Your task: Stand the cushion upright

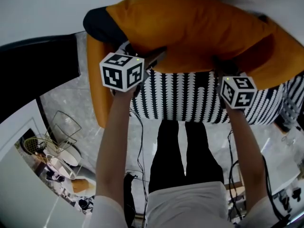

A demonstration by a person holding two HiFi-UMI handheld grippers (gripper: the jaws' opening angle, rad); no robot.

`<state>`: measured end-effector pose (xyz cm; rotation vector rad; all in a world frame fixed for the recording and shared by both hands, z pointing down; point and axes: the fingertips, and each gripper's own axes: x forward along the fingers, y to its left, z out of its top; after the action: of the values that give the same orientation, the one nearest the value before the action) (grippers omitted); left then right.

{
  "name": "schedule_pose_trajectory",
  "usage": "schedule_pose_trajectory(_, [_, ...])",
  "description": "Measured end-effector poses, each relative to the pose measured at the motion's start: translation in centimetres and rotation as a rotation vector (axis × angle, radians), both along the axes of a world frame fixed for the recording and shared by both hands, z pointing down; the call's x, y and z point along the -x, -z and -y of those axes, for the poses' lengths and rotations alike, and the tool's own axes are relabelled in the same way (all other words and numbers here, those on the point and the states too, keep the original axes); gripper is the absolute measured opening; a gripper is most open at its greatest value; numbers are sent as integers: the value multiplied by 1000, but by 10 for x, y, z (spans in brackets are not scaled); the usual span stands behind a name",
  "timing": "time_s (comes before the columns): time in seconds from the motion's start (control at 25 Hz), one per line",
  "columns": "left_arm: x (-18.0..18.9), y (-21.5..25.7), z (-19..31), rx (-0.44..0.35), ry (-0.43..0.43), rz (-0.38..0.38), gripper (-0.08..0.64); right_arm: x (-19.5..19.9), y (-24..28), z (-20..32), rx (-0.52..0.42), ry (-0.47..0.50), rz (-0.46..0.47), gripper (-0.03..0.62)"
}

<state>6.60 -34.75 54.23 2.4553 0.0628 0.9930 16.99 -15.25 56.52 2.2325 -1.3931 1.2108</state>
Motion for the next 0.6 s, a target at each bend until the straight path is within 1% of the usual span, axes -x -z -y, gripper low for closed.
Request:
schedule_pose_trajectory(0.12, [14,-13,-9,-9,19,22,396,8,-14,-10,7,2,41,146])
schedule_pose_trajectory(0.32, [15,-5,-12,-20,43,11,396,6,-6,-13,-4,27,61,149])
schedule_pose_trajectory(0.4, [18,-3,-9,-29,59,6,409,6,-5,-15,-14,26,69,180])
schedule_pose_trajectory(0.48, [26,-2,-4,-41,91,-2,438,8,-6,-17,-29,24,79,229])
schedule_pose_trajectory(0.6, [40,5,3,-55,143,-21,440,11,-5,-21,-49,28,84,242])
